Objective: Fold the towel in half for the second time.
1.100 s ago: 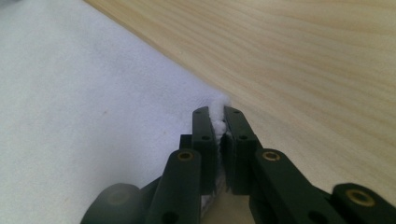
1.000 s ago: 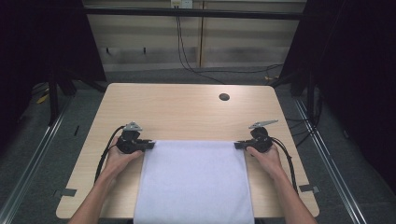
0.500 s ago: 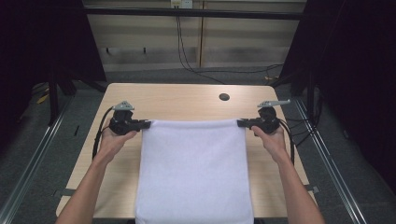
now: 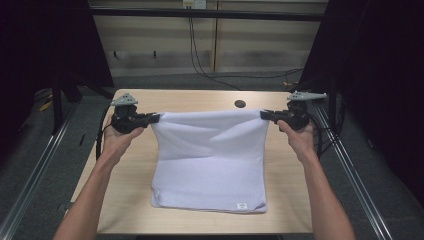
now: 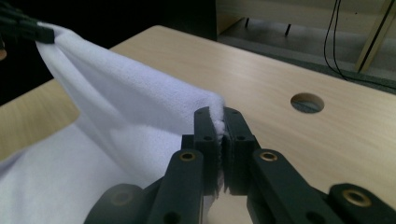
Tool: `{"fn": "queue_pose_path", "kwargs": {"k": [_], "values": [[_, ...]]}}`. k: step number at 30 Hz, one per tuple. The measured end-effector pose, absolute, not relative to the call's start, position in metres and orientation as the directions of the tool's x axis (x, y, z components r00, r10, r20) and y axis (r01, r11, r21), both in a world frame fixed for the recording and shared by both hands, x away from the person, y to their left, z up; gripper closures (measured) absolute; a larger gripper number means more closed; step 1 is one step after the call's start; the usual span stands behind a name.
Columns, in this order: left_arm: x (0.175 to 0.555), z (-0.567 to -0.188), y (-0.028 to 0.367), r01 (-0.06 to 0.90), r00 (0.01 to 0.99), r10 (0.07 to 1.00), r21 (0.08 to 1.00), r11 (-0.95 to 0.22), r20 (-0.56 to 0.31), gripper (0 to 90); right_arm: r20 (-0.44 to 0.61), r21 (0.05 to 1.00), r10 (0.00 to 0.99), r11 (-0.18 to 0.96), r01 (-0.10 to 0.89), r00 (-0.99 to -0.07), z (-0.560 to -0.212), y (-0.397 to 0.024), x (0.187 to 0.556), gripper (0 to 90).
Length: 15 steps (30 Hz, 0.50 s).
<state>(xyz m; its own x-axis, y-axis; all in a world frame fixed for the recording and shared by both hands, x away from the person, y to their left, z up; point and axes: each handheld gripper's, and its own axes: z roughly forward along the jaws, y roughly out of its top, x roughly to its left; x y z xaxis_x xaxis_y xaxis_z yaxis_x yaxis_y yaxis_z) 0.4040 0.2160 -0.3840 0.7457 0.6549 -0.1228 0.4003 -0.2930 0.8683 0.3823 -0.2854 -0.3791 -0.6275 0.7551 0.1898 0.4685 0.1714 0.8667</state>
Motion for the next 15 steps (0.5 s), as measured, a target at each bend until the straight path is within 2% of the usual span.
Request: {"fn": "queue_pose_path", "kwargs": {"k": [11,15], "values": [[0.329,-0.403,0.226,0.348,0.805,0.587,0.868,-0.356,-0.082,84.6,0.206,0.87,0.672,0.206,0.448,-0.711,-0.404,-0.288,0.299,86.1],[0.305,-0.42,0.233,0.376,0.815,0.569,0.846,-0.379,-0.108,84.5,0.206,0.838,0.647,0.27,0.473,-0.734,-0.422,-0.282,0.267,85.9]]}}
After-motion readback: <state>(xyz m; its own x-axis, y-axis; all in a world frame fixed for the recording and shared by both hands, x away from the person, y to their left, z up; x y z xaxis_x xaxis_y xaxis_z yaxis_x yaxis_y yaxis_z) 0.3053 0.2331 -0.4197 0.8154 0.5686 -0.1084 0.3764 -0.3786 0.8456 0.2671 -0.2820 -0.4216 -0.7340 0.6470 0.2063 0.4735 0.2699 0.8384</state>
